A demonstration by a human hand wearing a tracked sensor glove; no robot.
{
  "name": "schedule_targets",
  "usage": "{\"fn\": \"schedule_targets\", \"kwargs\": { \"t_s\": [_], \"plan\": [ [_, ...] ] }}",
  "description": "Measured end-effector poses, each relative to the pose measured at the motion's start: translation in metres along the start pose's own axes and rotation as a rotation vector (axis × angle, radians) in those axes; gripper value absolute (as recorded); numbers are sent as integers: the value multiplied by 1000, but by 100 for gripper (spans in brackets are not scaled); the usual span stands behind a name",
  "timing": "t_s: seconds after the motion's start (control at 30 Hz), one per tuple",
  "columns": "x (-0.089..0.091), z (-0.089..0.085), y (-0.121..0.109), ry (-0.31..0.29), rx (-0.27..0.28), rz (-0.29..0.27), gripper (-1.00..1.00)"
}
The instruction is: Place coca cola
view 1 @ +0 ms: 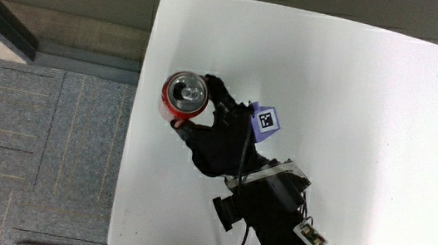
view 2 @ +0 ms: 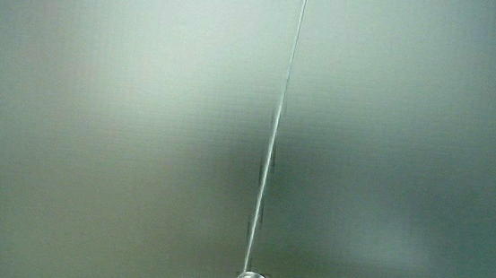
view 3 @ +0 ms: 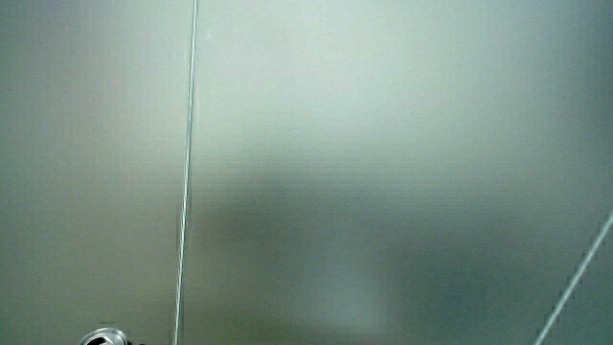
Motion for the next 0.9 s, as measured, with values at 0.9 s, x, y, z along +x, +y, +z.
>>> {"fn": "schedule_targets", "kwargs": {
  "t_s": [0.9],
  "plan": [
    [18,14,1,-22,62,-77,-7]
  ]
}}
